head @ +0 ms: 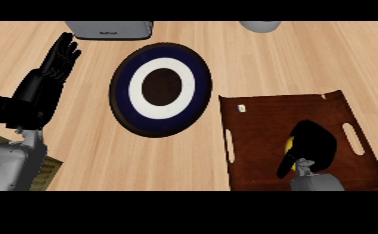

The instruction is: Pick the lemon from the tray and place it in the plate

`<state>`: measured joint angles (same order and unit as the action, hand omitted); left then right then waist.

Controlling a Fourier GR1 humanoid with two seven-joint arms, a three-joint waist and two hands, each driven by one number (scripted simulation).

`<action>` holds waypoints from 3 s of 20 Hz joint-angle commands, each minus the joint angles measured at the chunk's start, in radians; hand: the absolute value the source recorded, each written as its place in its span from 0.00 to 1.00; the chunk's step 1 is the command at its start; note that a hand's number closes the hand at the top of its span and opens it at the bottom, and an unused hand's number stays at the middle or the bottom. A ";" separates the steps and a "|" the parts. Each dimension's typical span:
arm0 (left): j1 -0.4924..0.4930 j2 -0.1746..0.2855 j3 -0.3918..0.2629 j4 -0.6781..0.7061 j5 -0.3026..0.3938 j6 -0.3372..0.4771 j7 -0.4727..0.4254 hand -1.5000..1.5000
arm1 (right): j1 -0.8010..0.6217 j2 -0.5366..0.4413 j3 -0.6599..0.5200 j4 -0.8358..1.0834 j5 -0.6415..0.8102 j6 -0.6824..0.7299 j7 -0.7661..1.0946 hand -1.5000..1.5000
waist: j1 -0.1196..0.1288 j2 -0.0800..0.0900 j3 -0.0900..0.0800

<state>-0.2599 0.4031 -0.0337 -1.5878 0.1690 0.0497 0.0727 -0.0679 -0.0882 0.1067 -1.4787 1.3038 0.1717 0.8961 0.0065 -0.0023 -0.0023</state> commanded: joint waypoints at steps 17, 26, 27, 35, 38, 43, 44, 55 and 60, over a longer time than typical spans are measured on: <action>-0.005 -0.031 -0.010 0.037 -0.012 -0.018 -0.028 0.50 | -0.362 -0.298 -0.211 0.393 -0.572 -0.223 -1.330 1.00 | 0.020 0.011 0.005; 0.015 0.003 0.044 -0.019 0.011 -0.051 0.021 0.50 | -0.415 -0.197 -0.202 0.263 -0.784 -0.017 -1.413 1.00 | -0.001 0.000 0.002; -0.056 -0.047 0.019 0.024 -0.037 0.014 0.037 0.50 | -0.459 -0.159 -0.176 0.283 -0.752 -0.057 -1.389 1.00 | -0.004 0.003 0.002; 0.020 -0.031 0.045 -0.032 -0.034 -0.050 0.038 0.50 | -0.597 -0.043 -0.094 0.229 -0.732 -0.012 -1.179 1.00 | 0.008 0.002 0.002; -0.081 -0.061 0.045 0.107 -0.073 -0.041 -0.017 0.50 | -0.600 0.045 -0.051 0.175 -0.740 -0.009 -1.097 1.00 | -0.009 0.003 0.002; -0.042 -0.056 0.052 0.010 -0.050 -0.068 0.029 0.50 | -0.709 0.085 0.065 0.354 -0.757 -0.119 -1.015 1.00 | 0.014 0.005 0.002; -0.028 -0.043 0.065 -0.028 -0.036 -0.078 0.065 0.50 | -0.787 0.086 0.011 0.439 -0.753 -0.118 -1.034 1.00 | 0.018 0.006 0.002; -0.088 -0.079 0.052 0.001 -0.073 -0.077 0.072 0.50 | -0.959 0.088 0.384 0.759 -0.952 -0.465 -0.977 1.00 | 0.043 0.011 0.002; -0.093 -0.105 0.038 0.042 -0.079 -0.085 0.043 0.50 | -0.985 0.088 0.410 0.854 -1.125 -0.482 -0.934 0.00 | 0.071 0.019 0.002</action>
<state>-0.3488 0.3156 0.0125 -1.5685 0.0992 -0.0342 0.1323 -1.0285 -0.0009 0.4638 -0.6839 0.2938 -0.2715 -0.0820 0.0613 0.0129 -0.0002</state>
